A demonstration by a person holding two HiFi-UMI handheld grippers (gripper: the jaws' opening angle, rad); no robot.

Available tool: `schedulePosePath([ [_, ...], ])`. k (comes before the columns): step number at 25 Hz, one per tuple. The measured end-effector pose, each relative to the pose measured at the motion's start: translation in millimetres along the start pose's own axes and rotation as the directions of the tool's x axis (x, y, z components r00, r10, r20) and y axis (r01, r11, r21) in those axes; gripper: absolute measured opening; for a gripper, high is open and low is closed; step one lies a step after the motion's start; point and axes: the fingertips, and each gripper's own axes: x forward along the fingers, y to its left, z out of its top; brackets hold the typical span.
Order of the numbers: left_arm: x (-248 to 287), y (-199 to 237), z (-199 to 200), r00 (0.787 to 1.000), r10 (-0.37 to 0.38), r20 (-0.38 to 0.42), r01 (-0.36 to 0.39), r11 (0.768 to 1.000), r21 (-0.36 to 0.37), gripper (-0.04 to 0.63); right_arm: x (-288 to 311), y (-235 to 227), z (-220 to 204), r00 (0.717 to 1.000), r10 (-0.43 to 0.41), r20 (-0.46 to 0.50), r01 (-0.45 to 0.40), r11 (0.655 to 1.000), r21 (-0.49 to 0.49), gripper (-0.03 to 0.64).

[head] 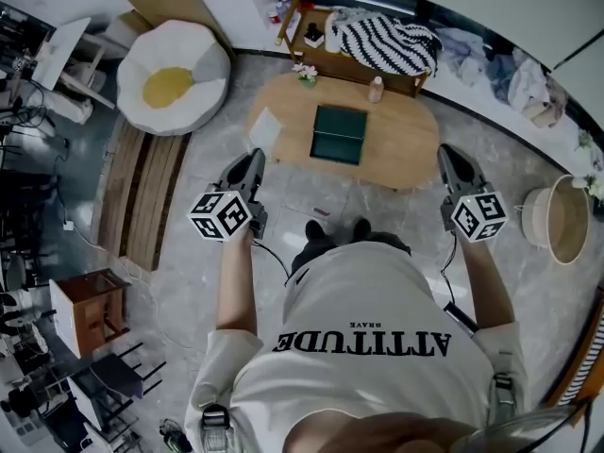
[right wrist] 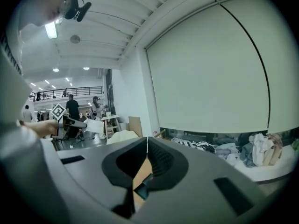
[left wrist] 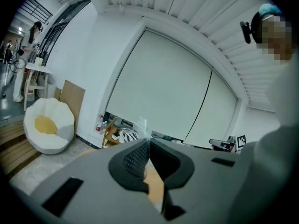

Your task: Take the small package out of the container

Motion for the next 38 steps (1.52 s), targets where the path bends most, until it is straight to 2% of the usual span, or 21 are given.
schedulePosePath([
  [15, -17, 57, 33, 1.0, -0.001, 0.016, 0.0, 1.0, 0.025, 0.021, 25, 34, 13, 0.998, -0.054, 0.016, 0.054, 0.999, 0.0, 0.02],
  [22, -17, 69, 40, 1.0, -0.005, 0.014, 0.005, 1.0, 0.026, 0.021, 34, 32, 18, 0.997, -0.078, 0.025, 0.077, 0.997, 0.022, 0.02],
  [38, -9, 71, 41, 1.0, -0.018, 0.01, 0.018, 1.0, 0.02, 0.021, 33, 36, 26, 0.996, -0.076, 0.037, 0.076, 0.997, -0.006, 0.02],
])
